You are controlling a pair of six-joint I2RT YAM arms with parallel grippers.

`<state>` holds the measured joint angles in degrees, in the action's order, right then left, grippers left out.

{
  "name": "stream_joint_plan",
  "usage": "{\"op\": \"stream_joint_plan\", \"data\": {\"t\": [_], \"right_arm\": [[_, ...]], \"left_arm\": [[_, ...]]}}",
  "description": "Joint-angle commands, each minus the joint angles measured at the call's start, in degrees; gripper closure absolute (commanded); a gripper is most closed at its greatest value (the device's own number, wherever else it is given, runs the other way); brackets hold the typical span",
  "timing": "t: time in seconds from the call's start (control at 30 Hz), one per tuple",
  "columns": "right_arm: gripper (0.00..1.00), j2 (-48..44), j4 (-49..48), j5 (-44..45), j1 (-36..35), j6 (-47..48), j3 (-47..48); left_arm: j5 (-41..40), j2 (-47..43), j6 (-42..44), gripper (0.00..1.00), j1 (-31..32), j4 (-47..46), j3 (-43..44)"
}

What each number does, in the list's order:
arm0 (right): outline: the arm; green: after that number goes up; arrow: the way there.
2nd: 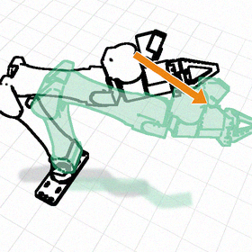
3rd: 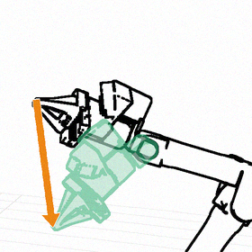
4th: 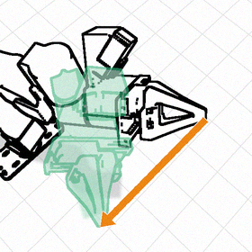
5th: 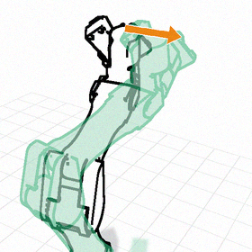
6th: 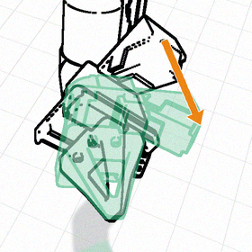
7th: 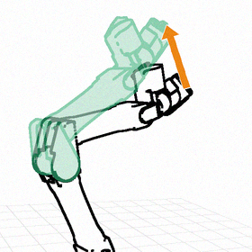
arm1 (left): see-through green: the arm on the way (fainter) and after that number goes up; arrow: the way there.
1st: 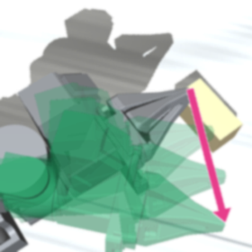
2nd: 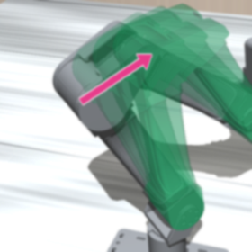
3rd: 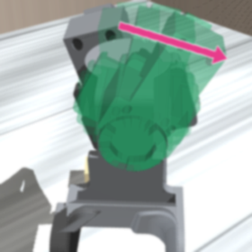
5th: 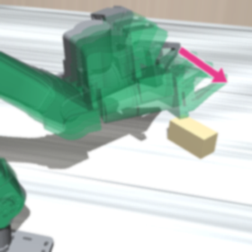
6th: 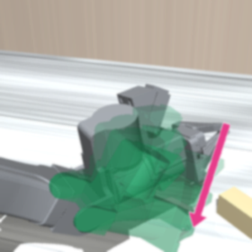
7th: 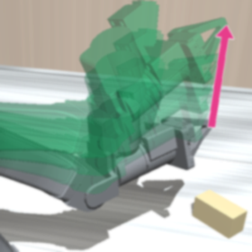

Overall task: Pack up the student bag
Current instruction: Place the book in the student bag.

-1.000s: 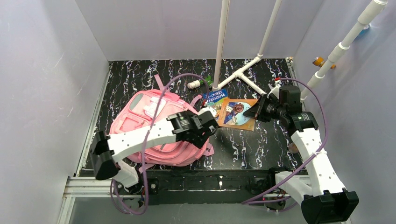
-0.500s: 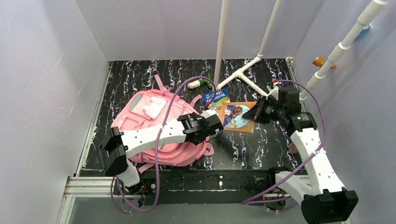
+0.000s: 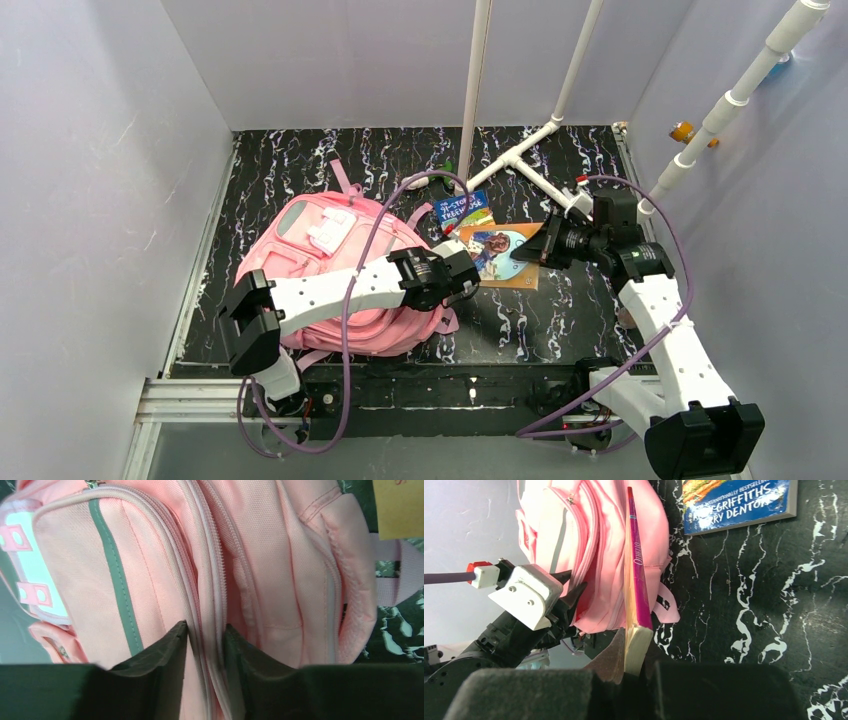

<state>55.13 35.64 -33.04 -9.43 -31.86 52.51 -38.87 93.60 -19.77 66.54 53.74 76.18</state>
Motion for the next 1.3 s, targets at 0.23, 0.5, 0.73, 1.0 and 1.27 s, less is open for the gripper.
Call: {"op": "stream_joint_plan", "data": {"t": [0.23,0.5,0.73,1.0,1.27], "right_arm": [[0.99,-1.08,-10.68,-11.07,0.05,-8.5,-4.07],[0.99,-4.14,-33.84,-15.78,-5.12,-30.52,-11.61],[0.99,1.67,-48.89,-3.3,-24.16,-38.32,-13.23],[0.99,14.45,-57.54,12.4,-34.34,-40.93,-11.04],[0.99,24.06,-66.82,22.81,-38.38,-45.16,-9.21]], "left_arm": [[-3.99,-8.92,2.78,1.0,-1.47,5.26,4.26],[1.38,-18.96,4.01,1.0,-7.25,4.13,6.4],[4.3,-22.76,7.35,1.0,-9.23,4.3,9.46],[5.71,-22.27,9.73,1.0,-9.54,7.13,16.0],[6.47,-21.41,11.18,1.0,-9.75,8.25,19.9]]}}
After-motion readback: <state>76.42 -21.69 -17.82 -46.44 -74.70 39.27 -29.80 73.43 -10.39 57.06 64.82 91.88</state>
